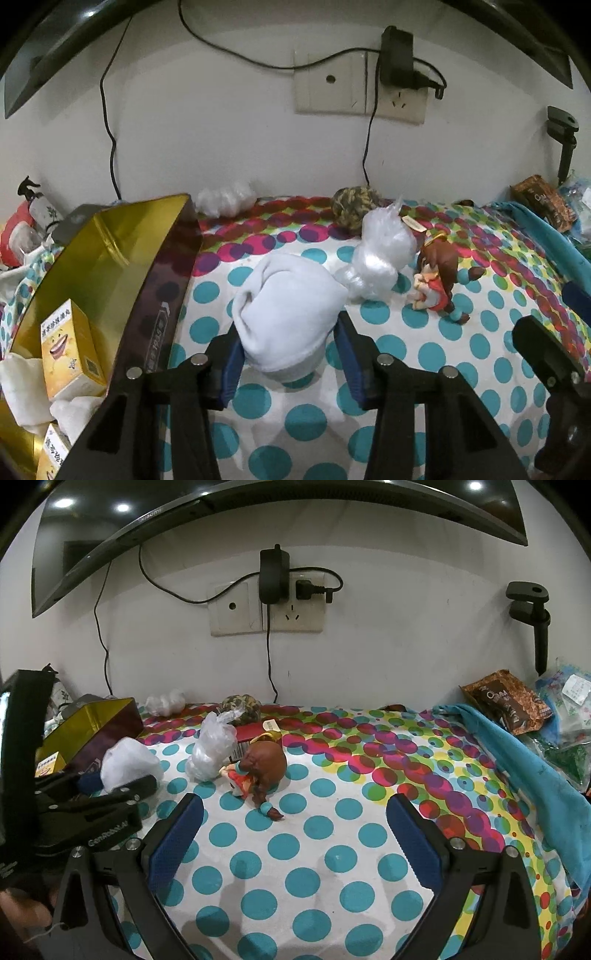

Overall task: Organize objects
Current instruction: 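Hold the white hat with the left gripper while the right gripper grasps the figurine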

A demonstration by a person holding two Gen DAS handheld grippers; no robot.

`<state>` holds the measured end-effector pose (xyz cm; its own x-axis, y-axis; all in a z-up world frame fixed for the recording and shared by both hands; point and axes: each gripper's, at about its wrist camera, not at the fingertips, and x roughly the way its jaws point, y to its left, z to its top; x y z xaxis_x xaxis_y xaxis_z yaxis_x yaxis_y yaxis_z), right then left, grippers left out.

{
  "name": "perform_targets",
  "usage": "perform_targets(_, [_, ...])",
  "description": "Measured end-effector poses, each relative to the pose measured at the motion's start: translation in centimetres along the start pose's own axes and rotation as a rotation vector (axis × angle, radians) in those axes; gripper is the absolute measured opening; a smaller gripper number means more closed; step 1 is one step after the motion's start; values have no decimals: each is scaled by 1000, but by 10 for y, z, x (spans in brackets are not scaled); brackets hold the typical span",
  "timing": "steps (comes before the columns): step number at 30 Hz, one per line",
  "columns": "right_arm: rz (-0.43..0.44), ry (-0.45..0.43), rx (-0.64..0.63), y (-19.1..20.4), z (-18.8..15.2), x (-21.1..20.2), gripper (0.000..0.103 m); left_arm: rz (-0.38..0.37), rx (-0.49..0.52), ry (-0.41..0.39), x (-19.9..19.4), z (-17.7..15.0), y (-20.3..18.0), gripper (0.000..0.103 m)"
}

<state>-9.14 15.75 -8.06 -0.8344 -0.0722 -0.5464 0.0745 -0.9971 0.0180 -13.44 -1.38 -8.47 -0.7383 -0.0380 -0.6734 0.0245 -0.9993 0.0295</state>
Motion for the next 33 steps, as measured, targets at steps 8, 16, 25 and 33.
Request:
perform_targets(8, [-3, 29, 0, 0, 1, 6, 99, 27, -26, -26, -5, -1, 5, 47])
perform_targets(16, [49, 90, 4, 1, 0, 18, 82, 25, -50, -20, -5, -1, 9, 47])
perform_targets(25, [64, 202, -29, 15, 9, 61, 75, 18, -65, -17, -4, -1, 13, 47])
perform_targets(33, [28, 256, -94, 33, 16, 88, 73, 26, -75, -12, -3, -1, 15, 47])
